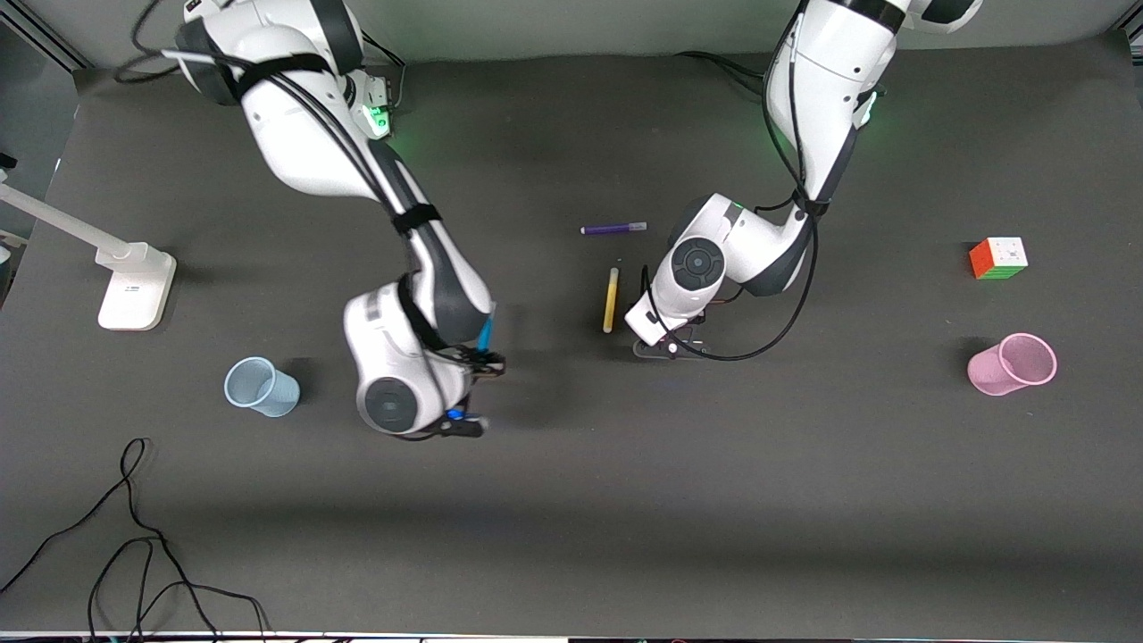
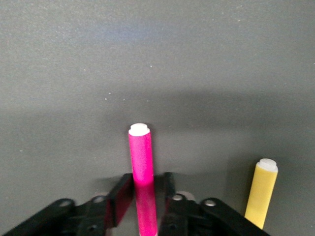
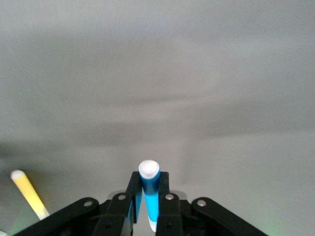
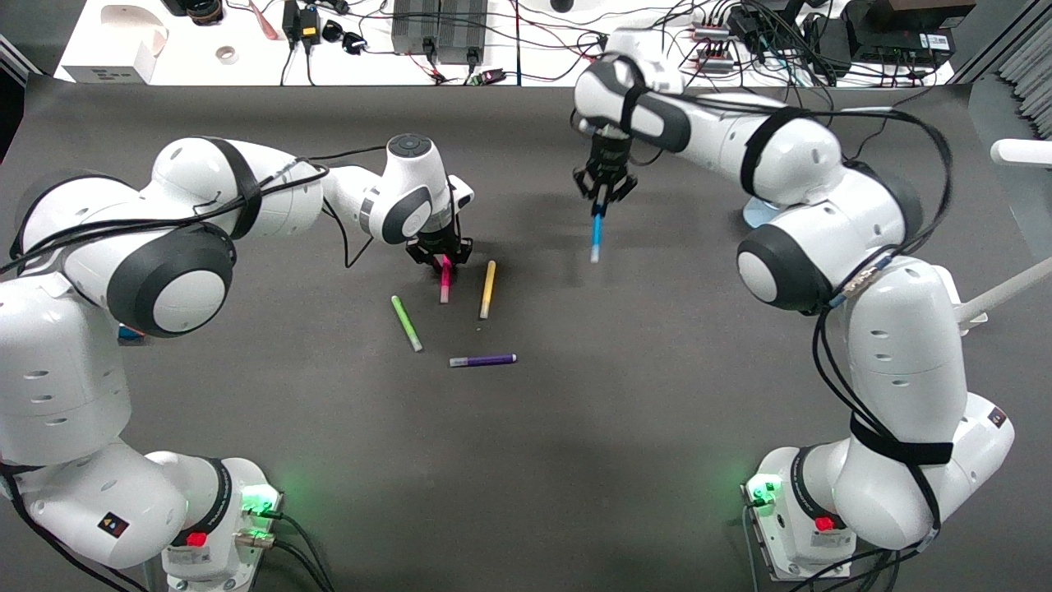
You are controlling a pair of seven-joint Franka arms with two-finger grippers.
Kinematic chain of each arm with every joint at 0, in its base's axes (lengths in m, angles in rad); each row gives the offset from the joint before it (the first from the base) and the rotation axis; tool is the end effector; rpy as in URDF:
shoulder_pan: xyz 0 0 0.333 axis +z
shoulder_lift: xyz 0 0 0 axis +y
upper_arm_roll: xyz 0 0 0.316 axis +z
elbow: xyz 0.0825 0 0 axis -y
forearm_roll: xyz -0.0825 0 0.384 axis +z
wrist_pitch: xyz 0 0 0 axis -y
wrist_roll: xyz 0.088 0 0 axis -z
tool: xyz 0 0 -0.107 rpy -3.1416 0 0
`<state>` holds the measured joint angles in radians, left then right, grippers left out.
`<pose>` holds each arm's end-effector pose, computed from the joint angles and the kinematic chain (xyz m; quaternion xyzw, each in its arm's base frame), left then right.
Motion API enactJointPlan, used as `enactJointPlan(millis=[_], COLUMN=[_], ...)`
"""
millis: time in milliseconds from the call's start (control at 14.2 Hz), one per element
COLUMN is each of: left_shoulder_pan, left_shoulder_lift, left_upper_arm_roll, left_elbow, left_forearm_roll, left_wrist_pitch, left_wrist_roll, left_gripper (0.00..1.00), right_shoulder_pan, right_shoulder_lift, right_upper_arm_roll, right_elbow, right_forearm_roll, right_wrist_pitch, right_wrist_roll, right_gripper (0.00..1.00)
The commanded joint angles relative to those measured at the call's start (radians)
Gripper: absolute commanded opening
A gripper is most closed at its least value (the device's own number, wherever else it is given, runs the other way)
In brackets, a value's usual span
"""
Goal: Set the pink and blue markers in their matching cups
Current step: 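Carry the blue marker to the blue cup while the left gripper carries pink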
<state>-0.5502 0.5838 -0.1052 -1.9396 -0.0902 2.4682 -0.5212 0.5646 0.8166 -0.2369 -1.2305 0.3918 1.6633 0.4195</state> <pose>0.4888 -0.3736 0.1762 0.9978 -0.0231 -0.0536 0.0320 0.6451 0.3020 0.2655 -0.9760 0.0777 0.2019 0.0254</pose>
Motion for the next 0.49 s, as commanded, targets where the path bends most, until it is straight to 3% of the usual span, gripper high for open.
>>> enactJointPlan(millis=[0, 212, 424], left_shoulder_pan=[-0.007, -0.007, 0.01], left_shoulder_lift=[0.008, 0.002, -0.054], left_upper_arm_roll=[0.007, 0.009, 0.021], left_elbow=[-0.01, -0.01, -0.007], left_forearm_roll=[0.009, 0.01, 0.009], left_wrist_pitch=[0.018, 0.017, -0.029], left_wrist_roll=[0.001, 0.001, 0.01], left_gripper=[0.0, 0.0, 0.0], right_shoulder_pan=[0.015, 0.014, 0.017], right_shoulder_lift=[-0.108, -0.203, -0.281], right_upper_arm_roll=[-0.07, -0.131, -0.243], right_elbow=[-0.044, -0.064, -0.069], right_forearm_roll=[-0.049, -0.169, -0.192], right_wrist_pitch=[-0.011, -0.008, 0.01], right_wrist_roll=[0.022, 0.019, 0.012], right_gripper=[0.0, 0.0, 0.0])
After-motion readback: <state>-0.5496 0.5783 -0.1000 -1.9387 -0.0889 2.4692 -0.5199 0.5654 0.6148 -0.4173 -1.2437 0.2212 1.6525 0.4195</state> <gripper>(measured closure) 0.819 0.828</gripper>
